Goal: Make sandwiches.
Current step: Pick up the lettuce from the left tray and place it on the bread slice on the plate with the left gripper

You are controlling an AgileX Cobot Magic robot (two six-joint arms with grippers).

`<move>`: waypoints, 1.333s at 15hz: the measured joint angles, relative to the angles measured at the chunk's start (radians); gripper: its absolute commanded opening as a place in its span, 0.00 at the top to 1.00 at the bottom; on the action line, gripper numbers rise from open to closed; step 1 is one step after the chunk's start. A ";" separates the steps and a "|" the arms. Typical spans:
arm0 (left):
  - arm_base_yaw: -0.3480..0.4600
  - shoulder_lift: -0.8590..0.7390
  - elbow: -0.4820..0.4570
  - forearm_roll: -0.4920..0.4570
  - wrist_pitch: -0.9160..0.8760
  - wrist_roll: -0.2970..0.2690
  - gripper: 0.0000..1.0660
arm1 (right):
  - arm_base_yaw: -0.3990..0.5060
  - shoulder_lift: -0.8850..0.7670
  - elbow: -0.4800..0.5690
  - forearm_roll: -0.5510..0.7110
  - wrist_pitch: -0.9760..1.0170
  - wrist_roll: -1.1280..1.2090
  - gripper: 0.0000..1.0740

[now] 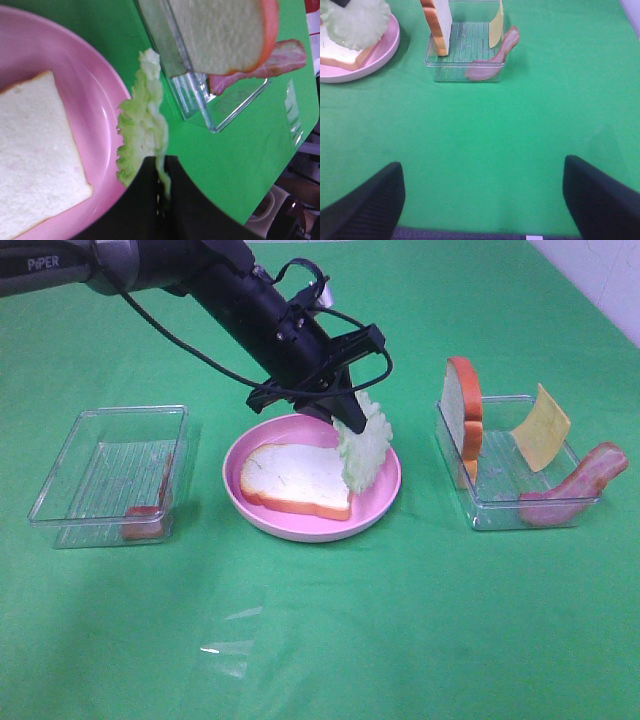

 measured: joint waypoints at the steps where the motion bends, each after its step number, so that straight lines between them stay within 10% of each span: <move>1: 0.010 0.016 0.000 0.001 0.012 0.001 1.00 | 0.000 0.000 0.000 0.000 0.000 0.000 0.21; 14: 0.042 0.028 0.000 0.209 0.080 -0.129 0.98 | 0.000 0.000 0.000 0.000 0.000 0.000 0.21; 18: 0.042 0.028 0.000 0.209 0.042 -0.176 0.10 | 0.000 0.000 0.000 0.000 0.000 0.000 0.21; 20: 0.042 0.028 -0.007 0.209 0.039 -0.180 0.05 | 0.000 0.000 0.000 0.000 0.000 0.000 0.21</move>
